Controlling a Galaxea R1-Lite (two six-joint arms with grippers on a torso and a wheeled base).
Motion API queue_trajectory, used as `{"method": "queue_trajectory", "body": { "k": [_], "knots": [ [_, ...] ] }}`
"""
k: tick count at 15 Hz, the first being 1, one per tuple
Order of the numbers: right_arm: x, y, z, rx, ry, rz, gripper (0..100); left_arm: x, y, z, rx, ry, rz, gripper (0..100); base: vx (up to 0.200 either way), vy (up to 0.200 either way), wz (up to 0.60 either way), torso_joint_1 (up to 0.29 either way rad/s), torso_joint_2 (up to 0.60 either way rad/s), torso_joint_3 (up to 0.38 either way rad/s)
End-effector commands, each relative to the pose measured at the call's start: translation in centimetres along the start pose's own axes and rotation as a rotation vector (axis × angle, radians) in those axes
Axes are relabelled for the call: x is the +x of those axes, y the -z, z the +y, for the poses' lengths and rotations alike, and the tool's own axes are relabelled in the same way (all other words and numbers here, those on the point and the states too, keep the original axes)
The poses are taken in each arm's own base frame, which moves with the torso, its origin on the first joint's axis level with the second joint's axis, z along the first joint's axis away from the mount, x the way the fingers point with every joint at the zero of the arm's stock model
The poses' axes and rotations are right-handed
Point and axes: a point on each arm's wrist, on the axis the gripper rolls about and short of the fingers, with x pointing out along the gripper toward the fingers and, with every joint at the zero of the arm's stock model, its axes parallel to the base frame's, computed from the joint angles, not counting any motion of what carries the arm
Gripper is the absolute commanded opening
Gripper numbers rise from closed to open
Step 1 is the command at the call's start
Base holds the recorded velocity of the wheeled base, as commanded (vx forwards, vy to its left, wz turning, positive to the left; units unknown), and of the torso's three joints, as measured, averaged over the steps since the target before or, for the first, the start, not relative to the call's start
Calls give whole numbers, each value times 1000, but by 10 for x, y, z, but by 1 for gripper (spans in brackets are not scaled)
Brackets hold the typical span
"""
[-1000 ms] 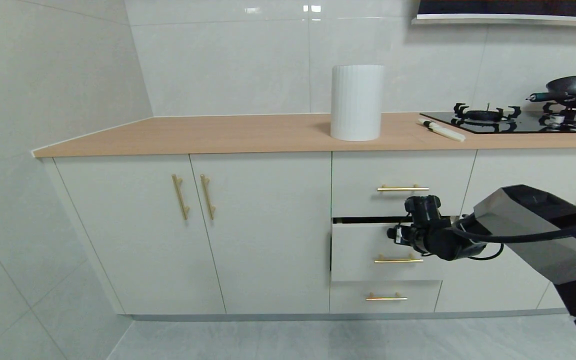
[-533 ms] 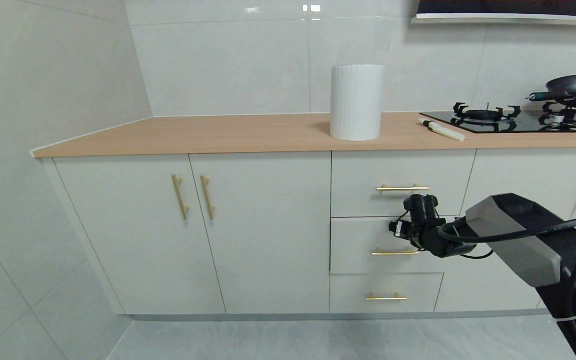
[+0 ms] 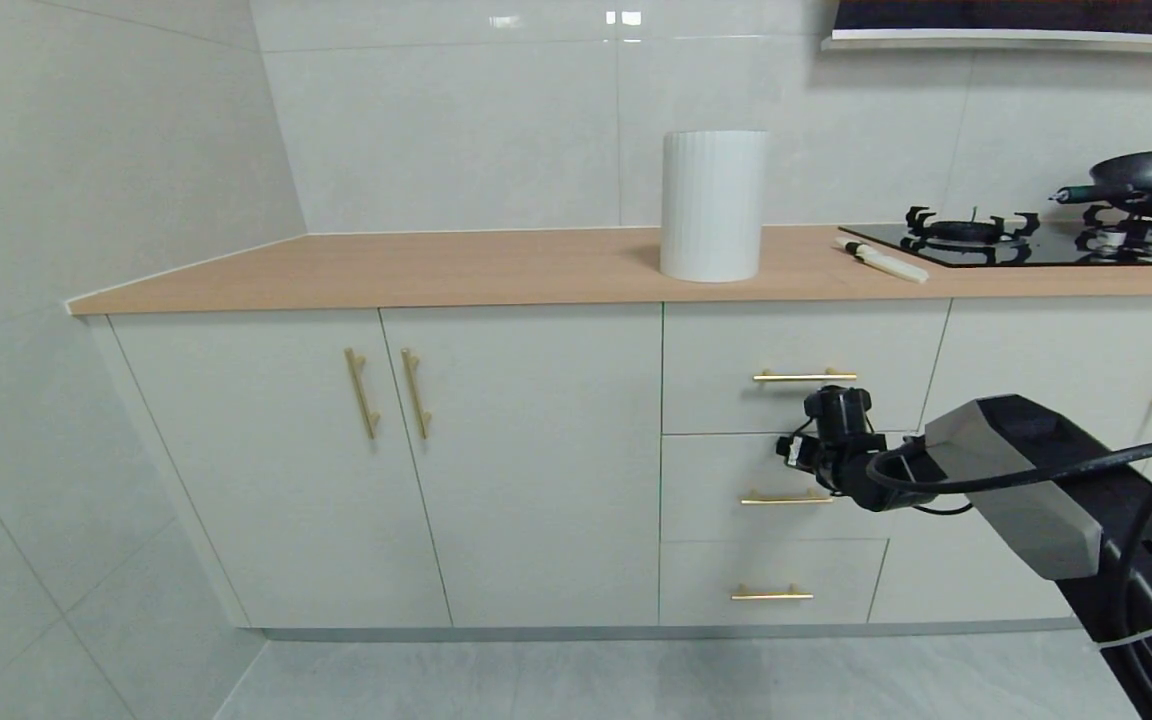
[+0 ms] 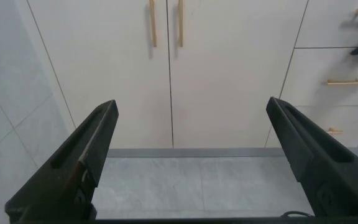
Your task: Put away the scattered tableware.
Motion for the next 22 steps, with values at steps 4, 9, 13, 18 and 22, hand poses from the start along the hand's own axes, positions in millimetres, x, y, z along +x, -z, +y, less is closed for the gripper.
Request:
{"method": "queue_trajectory", "body": {
  "k": [4,9,13,18,22],
  "knots": [
    [-67,-31,-10,-11,39,21,100,0,0,0,0,1,-1,100,0,0,0,0,0,0],
    [-215,-74,-37,-15,1,-18,100,0,0,0,0,-1,0,100,0,0,0,0,0,0],
    [-374,-90,-93,10,-66,-238,100,0,0,0,0,-1,-1,100,0,0,0,0,0,0],
    [-509,-68,-165,-107,59,-521,100,0,0,0,0,1,0,100,0,0,0,0,0,0],
    [-573,0,-210,-183,145,-574,100,0,0,0,0,-1,-1,100,0,0,0,0,0,0]
  ]
}}
